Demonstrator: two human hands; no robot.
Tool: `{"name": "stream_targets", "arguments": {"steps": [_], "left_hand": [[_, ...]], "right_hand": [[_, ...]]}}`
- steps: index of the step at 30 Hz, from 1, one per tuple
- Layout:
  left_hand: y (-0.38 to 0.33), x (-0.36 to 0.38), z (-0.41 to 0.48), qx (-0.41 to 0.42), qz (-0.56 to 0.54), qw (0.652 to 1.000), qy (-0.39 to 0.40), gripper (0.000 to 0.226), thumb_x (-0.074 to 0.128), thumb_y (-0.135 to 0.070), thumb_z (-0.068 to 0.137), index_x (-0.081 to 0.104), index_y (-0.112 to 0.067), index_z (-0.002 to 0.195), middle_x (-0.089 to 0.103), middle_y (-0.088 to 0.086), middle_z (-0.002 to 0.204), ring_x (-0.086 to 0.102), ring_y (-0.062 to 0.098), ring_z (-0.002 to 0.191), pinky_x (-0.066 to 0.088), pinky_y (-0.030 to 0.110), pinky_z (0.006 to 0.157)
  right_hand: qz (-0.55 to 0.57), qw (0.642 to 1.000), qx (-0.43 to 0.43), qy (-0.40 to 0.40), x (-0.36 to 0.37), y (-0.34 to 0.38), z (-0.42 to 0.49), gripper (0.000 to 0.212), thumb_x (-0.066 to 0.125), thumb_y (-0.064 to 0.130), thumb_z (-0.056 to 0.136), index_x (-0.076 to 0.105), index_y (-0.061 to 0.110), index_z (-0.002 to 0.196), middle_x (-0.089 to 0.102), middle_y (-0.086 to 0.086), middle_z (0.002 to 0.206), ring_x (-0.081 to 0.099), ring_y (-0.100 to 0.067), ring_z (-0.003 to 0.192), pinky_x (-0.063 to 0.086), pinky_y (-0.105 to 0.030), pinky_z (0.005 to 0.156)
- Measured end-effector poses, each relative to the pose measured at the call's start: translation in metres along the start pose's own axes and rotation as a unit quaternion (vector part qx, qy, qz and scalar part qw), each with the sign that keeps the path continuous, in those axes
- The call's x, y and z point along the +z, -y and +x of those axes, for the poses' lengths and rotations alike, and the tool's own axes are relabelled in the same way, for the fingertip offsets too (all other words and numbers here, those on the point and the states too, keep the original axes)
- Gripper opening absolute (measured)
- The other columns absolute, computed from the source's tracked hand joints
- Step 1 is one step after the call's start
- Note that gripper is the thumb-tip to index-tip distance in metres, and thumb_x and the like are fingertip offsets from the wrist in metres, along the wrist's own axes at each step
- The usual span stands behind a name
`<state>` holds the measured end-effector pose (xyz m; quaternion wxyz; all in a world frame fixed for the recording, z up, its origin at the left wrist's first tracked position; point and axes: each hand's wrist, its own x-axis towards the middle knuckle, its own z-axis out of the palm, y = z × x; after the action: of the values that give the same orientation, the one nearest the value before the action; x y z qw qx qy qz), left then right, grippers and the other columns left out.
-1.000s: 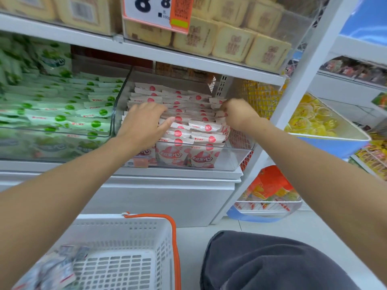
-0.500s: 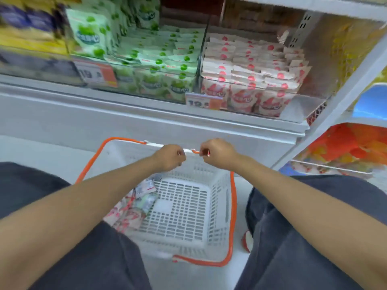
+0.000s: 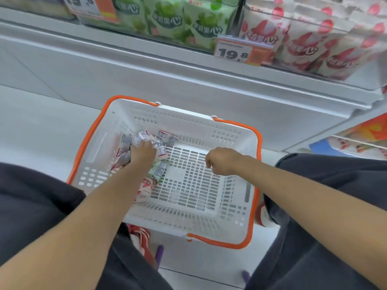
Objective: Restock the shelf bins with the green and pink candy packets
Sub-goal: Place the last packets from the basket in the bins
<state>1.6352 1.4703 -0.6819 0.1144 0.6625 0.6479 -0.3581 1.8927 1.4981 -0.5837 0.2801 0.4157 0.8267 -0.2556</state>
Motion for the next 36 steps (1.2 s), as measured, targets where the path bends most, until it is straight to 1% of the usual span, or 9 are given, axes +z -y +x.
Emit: {"name": "stream_targets", "arguments": {"steps": [7,10,15,18,21,25,26,30,36], "left_hand": [[0.019,0.014,-0.007,0.028,0.114,0.993,-0.029,0.065,0.072,-0.017,0.082,0.044,-0.016,0.141,0.038,0.009,0.145,0.044,0.03,0.128,0.047,0.044,0.098],[0.025,0.01,-0.015,-0.01,0.068,0.997,-0.019,0.083,0.072,-0.01,0.079,0.026,-0.017,0.148,0.043,0.014,0.136,0.055,0.03,0.115,0.053,0.039,0.085],[0.012,-0.032,-0.025,-0.056,-0.202,0.975,-0.076,0.06,0.055,0.004,0.085,0.038,-0.015,0.139,0.046,0.013,0.131,0.06,0.029,0.102,0.052,0.035,0.073],[-0.013,-0.092,-0.032,-0.071,-0.535,0.841,-0.037,0.046,0.062,0.001,0.085,0.05,-0.007,0.128,0.053,0.015,0.123,0.062,0.029,0.102,0.055,0.036,0.08],[-0.04,-0.142,-0.054,-0.051,-0.745,0.662,0.066,0.012,0.067,0.001,0.085,0.057,-0.005,0.081,0.058,0.01,0.082,0.061,0.016,0.074,0.059,0.031,0.075],[-0.056,-0.174,-0.079,-0.001,-0.843,0.517,0.152,0.018,0.056,-0.022,0.097,0.056,-0.005,0.089,0.055,0.011,0.091,0.056,0.015,0.08,0.056,0.024,0.07],[-0.058,-0.183,-0.087,0.013,-0.839,0.522,0.152,0.034,0.051,-0.038,0.098,0.058,-0.004,0.098,0.056,0.011,0.098,0.056,0.018,0.085,0.057,0.027,0.072],[-0.057,-0.2,-0.104,0.127,-0.656,0.743,0.035,0.077,0.019,-0.072,0.093,0.061,-0.016,0.126,0.059,-0.001,0.115,0.05,0.02,0.107,0.038,0.035,0.093],[-0.064,-0.224,-0.105,0.262,-0.614,0.733,-0.129,0.019,0.082,-0.013,0.076,0.068,-0.007,0.088,0.071,0.005,0.081,0.062,0.012,0.07,0.05,0.03,0.067]], "right_hand": [[0.037,0.999,-0.003,-0.019,-0.006,-0.003,0.001,0.03,0.055,0.007,0.089,0.063,0.019,0.114,0.059,-0.001,0.113,0.055,-0.019,0.1,0.046,-0.028,0.08],[0.038,0.999,-0.006,-0.02,-0.006,-0.003,-0.002,0.027,0.056,0.008,0.089,0.064,0.02,0.112,0.059,-0.001,0.111,0.056,-0.018,0.098,0.047,-0.029,0.081],[0.058,0.998,0.001,-0.038,-0.016,-0.012,-0.007,0.024,0.058,0.014,0.09,0.065,0.021,0.111,0.062,0.0,0.116,0.056,-0.017,0.101,0.049,-0.032,0.089],[0.112,0.989,-0.008,-0.1,-0.031,-0.015,-0.018,0.038,0.066,0.021,0.087,0.059,0.019,0.125,0.059,0.002,0.128,0.056,-0.014,0.107,0.046,-0.027,0.092],[0.232,0.963,-0.023,-0.133,-0.045,-0.01,-0.036,0.073,0.079,0.038,0.077,0.046,0.023,0.14,0.049,0.006,0.134,0.051,-0.012,0.117,0.043,-0.027,0.097],[0.252,0.939,-0.022,-0.232,-0.061,-0.015,-0.054,0.013,0.067,0.028,0.089,0.066,0.019,0.099,0.065,0.005,0.09,0.057,-0.009,0.077,0.043,-0.026,0.072],[0.254,0.933,-0.003,-0.257,-0.068,-0.022,-0.064,0.009,0.063,0.024,0.092,0.065,0.016,0.089,0.062,0.005,0.08,0.054,-0.009,0.068,0.041,-0.026,0.065],[0.387,0.887,0.017,-0.252,-0.087,-0.046,-0.088,0.025,0.057,0.019,0.097,0.064,-0.004,0.095,0.066,-0.016,0.084,0.056,-0.017,0.064,0.05,-0.03,0.063],[0.442,0.862,-0.006,-0.249,-0.113,-0.074,-0.132,0.02,0.068,0.019,0.089,0.068,0.004,0.103,0.073,-0.008,0.095,0.069,-0.022,0.086,0.056,-0.033,0.084]]}}
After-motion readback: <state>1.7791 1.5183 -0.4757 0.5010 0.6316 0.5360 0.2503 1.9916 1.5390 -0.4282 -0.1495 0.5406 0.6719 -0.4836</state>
